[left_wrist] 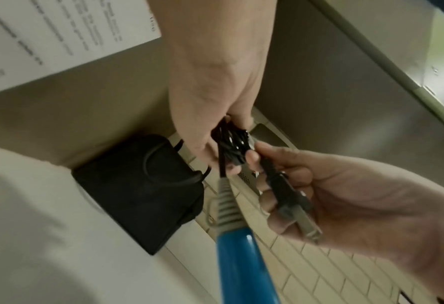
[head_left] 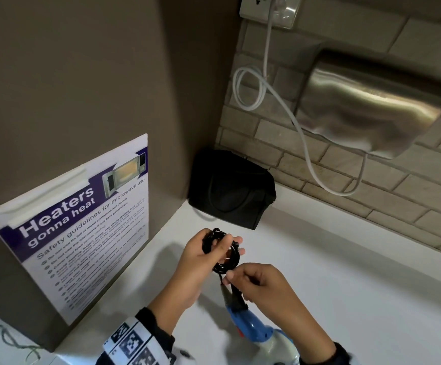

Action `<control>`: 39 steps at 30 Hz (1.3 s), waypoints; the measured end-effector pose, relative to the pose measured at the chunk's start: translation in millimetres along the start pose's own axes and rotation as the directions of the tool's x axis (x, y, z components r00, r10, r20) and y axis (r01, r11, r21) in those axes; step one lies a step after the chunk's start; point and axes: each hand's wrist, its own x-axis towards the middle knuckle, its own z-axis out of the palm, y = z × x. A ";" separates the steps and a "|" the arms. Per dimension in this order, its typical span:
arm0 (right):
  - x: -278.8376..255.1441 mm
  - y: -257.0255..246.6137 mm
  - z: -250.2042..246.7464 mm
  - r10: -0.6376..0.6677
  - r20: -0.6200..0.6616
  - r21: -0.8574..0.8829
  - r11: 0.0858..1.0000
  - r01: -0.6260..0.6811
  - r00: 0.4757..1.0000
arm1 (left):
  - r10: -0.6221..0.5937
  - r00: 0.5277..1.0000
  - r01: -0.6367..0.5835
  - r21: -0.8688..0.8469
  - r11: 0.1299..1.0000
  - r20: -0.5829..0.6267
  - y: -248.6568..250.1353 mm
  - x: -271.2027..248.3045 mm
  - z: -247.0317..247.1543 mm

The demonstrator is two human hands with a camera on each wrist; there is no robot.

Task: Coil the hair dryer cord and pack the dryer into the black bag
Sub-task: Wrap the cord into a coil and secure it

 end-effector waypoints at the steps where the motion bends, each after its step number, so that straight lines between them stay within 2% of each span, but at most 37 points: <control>1: -1.4 -1.9 1.3 0.007 0.005 0.030 1.000 -0.007 1.000 | -0.021 1.000 0.022 -0.059 0.998 0.013 1.8 -1.2 2.2; 3: -3.9 -5.6 3.0 0.028 0.004 0.116 0.993 -0.029 1.000 | -0.050 0.999 0.048 -0.123 0.991 -0.013 2.2 -1.4 6.3; 6: -7.0 -8.8 7.4 0.085 -0.007 0.221 0.972 -0.082 0.996 | -0.030 0.991 0.013 -0.124 0.992 -0.133 -0.2 -0.2 13.4; 10: -15.0 -8.3 21.1 0.105 -0.056 0.256 0.963 -0.087 0.993 | -0.008 0.964 -0.020 -0.103 0.995 -0.266 -5.7 5.2 18.0; 13: -17.4 -5.3 28.8 0.130 -0.059 0.255 0.960 -0.111 0.990 | -0.019 0.955 -0.015 -0.111 0.994 -0.296 -9.7 7.6 16.6; 15: -16.2 -3.2 29.8 0.148 -0.031 0.255 0.957 -0.136 0.988 | -0.029 0.964 -0.002 -0.115 0.993 -0.265 -10.4 7.8 14.0; 18: -12.3 -2.3 23.4 0.144 -0.016 0.238 0.962 -0.136 0.989 | -0.027 0.988 0.007 -0.131 0.991 -0.152 -7.5 9.3 9.4; 21: -6.7 -2.0 5.6 0.097 -0.178 0.135 0.988 -0.074 0.979 | -0.047 0.996 0.037 -0.135 0.990 -0.071 -5.8 9.8 4.3; 24: -3.6 -6.3 -11.6 0.010 -0.322 0.016 1.000 -0.005 0.947 | -0.058 0.998 0.058 -0.046 0.997 0.001 -6.2 8.7 -0.3; 26: -3.4 -11.9 -16.9 -0.046 -0.312 -0.058 0.998 0.029 0.949 | -0.067 0.996 0.066 0.019 0.998 0.065 -5.6 7.0 -0.6; 29: -1.3 -17.8 -16.6 -0.099 -0.228 -0.136 0.988 0.069 0.969 | -0.060 0.986 0.048 0.083 0.995 0.155 -2.2 3.6 3.6; 32: 1.9 -15.9 -13.8 -0.131 -0.206 -0.197 0.976 0.090 0.970 | -0.048 0.979 0.027 0.107 0.994 0.196 -2.4 1.5 5.9; 35: 1.9 -15.0 -16.9 -0.080 -0.234 -0.114 0.992 0.054 0.969 | -0.059 0.977 0.038 0.105 0.994 0.205 -6.3 2.5 2.5; 39: -1.0 -10.8 -23.3 0.049 -0.268 0.149 0.989 -0.008 0.962 | -0.151 0.950 0.097 0.201 0.975 0.273 -19.0 0.6 0.0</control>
